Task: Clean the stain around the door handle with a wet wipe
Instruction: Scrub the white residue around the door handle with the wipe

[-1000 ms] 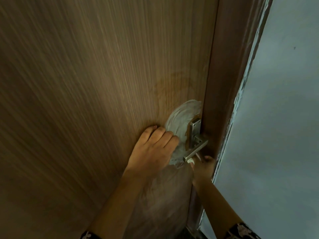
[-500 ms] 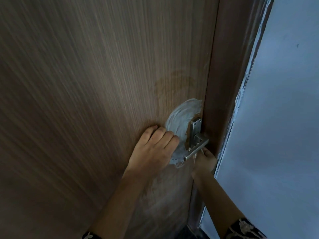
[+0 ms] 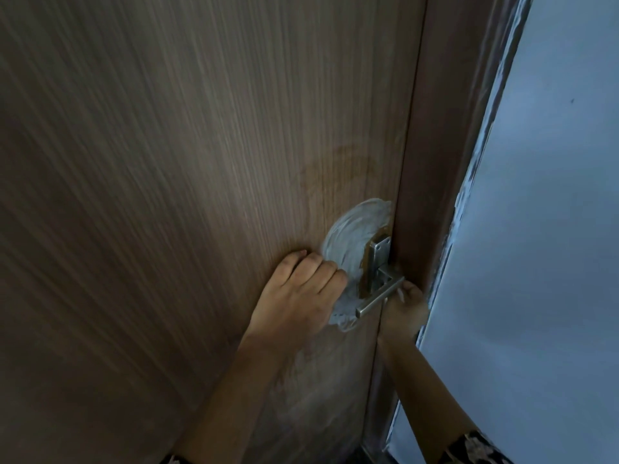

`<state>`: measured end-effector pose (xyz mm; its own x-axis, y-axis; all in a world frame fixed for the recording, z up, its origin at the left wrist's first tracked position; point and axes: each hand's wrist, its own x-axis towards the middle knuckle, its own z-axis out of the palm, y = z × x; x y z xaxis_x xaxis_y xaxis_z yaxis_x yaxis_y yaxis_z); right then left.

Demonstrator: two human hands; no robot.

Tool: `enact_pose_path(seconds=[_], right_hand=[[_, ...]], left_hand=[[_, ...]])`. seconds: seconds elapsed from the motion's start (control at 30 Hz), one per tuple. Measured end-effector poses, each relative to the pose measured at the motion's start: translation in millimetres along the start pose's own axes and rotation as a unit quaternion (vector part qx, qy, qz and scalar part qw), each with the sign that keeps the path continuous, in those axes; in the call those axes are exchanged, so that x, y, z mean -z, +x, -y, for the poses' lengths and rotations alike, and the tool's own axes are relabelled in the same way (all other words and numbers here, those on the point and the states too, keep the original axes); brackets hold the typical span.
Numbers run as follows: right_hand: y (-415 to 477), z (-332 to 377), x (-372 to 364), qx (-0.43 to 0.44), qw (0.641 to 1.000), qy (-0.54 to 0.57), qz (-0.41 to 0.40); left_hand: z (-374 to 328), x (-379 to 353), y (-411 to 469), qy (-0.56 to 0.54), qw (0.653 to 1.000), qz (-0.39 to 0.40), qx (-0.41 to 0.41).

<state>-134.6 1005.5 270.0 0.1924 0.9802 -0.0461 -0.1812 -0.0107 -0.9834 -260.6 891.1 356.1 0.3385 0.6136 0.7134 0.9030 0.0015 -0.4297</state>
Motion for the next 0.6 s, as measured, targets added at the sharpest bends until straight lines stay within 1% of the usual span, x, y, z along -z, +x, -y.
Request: enact_pose_path(seconds=[0.03, 0.07, 0.13, 0.2, 0.27, 0.33, 0.4, 0.47, 0.53, 0.57, 0.6], right_hand=[[2.9, 2.4, 2.9, 0.032, 0.999, -0.003, 0.010], [4.5, 5.5, 5.2, 0.051, 0.999, 0.010, 0.013], [8.2, 9.1, 11.7, 0.084, 0.995, 0.020, 0.045], [12.0, 7.9, 18.2, 0.108, 0.989, 0.011, 0.100], [16.0, 9.2, 24.3, 0.122, 0.982, -0.039, 0.137], [17.0, 11.0, 26.6, 0.151, 0.966, -0.129, 0.166], [17.7, 7.3, 28.0, 0.158, 0.949, -0.221, 0.161], [17.3, -2.5, 31.7, 0.134, 0.941, -0.268, 0.157], [11.3, -5.7, 37.6, 0.127, 0.939, -0.271, 0.166], [7.1, -2.7, 39.7, 0.138, 0.943, -0.264, 0.147], [3.5, 3.2, 42.3, 0.163, 0.950, -0.244, 0.104]], left_hand=[[-0.3, -0.2, 0.1, 0.000, 1.000, 0.001, 0.000], [-0.5, -0.2, 0.1, -0.001, 1.000, 0.000, 0.000], [-0.7, -0.6, 0.1, -0.006, 1.000, 0.000, 0.000], [-0.2, -1.0, 0.8, -0.007, 1.000, 0.000, 0.000], [-0.4, -1.8, 1.3, -0.005, 1.000, -0.001, -0.001], [-1.6, -2.2, 1.3, -0.005, 1.000, -0.005, 0.000], [-2.8, -1.9, 1.7, -0.008, 1.000, -0.008, 0.004], [-3.1, -1.4, 2.0, -0.012, 1.000, -0.011, 0.007], [-2.3, -0.6, 2.2, -0.018, 1.000, -0.011, 0.006], [-1.6, -0.1, 2.0, -0.019, 1.000, -0.010, 0.005], [-1.0, -0.2, 1.6, -0.019, 1.000, -0.009, 0.004]])
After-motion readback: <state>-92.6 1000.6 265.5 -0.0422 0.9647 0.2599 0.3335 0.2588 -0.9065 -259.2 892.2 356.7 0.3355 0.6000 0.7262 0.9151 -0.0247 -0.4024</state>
